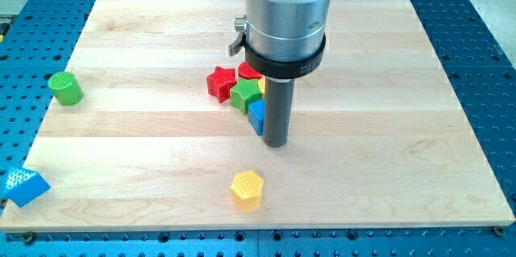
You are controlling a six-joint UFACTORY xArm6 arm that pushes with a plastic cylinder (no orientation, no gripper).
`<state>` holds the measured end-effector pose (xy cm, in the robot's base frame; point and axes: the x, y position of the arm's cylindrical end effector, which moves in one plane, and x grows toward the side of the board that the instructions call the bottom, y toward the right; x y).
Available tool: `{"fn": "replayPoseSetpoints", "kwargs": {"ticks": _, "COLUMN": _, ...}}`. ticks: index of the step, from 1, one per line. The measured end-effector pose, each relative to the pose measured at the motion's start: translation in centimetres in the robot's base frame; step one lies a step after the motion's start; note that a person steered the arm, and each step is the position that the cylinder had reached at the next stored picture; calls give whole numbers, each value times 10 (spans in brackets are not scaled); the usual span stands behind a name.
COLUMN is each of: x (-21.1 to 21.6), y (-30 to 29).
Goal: Push the hexagon into the group of blocks
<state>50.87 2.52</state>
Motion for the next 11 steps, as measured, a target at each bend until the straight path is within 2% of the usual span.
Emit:
{"fn": "replayPoseSetpoints", "kwargs": {"ticks": 3, "x": 6, "y": -2}}
{"fn": "replayPoseSetpoints", "kwargs": {"ticks": 4, "x": 74, "y": -4}}
{"fn": "replayPoseSetpoints", "kwargs": {"ticks": 5, "x": 110, "y": -25}}
{"fn": "replayPoseSetpoints", "kwargs": {"ticks": 7, "x": 109, "y": -89}}
{"fn": "replayPoseSetpoints", "kwargs": {"ticks": 8, "x": 105, "y": -143}}
{"fn": "replayPoseSetpoints", "kwargs": {"ticks": 9, "x": 84, "y": -159}}
{"fn": "replayPoseSetpoints", "kwargs": {"ticks": 10, "x": 51, "y": -120}}
{"fn": "replayPoseSetpoints", "kwargs": {"ticks": 11, "x": 87, "y": -120}}
